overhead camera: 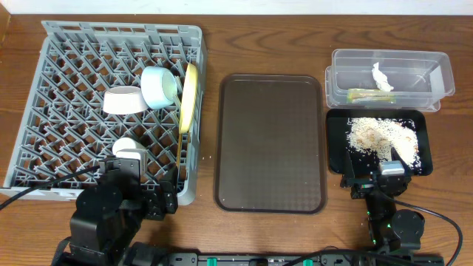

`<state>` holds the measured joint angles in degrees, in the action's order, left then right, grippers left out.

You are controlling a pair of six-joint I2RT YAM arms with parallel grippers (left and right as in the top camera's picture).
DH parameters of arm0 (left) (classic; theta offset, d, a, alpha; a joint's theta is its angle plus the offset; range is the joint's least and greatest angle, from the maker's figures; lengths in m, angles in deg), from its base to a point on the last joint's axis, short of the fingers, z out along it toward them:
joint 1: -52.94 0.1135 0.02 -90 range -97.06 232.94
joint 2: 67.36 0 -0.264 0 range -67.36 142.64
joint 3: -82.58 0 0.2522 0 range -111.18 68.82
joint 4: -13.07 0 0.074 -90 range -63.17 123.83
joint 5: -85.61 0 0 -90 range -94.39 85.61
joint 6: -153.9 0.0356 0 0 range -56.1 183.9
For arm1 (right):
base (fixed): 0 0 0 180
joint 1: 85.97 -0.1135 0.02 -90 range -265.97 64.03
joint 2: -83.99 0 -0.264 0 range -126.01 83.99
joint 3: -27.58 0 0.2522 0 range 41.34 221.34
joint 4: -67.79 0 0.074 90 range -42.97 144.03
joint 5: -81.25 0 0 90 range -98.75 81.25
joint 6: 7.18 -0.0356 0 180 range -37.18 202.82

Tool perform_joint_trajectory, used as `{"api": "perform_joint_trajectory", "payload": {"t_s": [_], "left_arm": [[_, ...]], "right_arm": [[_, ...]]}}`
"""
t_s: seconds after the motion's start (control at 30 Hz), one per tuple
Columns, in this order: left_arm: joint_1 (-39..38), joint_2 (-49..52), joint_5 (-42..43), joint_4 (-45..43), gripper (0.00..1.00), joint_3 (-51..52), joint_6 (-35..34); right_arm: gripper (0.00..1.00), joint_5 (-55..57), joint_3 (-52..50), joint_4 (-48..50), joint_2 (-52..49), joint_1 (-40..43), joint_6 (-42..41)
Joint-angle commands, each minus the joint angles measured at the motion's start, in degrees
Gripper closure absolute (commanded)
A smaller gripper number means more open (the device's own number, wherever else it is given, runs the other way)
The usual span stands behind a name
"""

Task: Sort waste into correct bins and load items into the dishwasher

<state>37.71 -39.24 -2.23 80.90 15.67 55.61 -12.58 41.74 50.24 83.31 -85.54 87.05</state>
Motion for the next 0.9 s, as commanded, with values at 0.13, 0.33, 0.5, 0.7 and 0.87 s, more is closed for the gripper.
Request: {"api": "perform_joint_trajectory", "payload": {"t_s": [0.13,0.33,0.5,0.7,0.87], "left_arm": [[0.0,-0.1,-0.7,0.1,0.12,0.0,0.7],[0.0,-0.1,-0.7,0.1,0.12,0.0,0.7],[0.8,-0.3,-0.8,0.9,0.12,0.0,1.0],[9.4,-1.2,-0.7,-0.7,0.12,3.5,1.0],[13.5,-6.6,-0.7,-7.5,0.12,13.6,1.0]], "right_arm": [[0.01,0.6,-0.1,-0.3,0.4,-0.2,0.8],[0.01,0.6,-0.1,-0.3,0.4,-0.2,0.8],[0.01,0.6,-0.1,-0.3,0.4,-0.2,0.8],[0.01,0.6,-0.1,-0.3,0.4,-0.2,0.8],[0.01,0.6,-0.1,-0.3,0.4,-0.2,0.8]]}}
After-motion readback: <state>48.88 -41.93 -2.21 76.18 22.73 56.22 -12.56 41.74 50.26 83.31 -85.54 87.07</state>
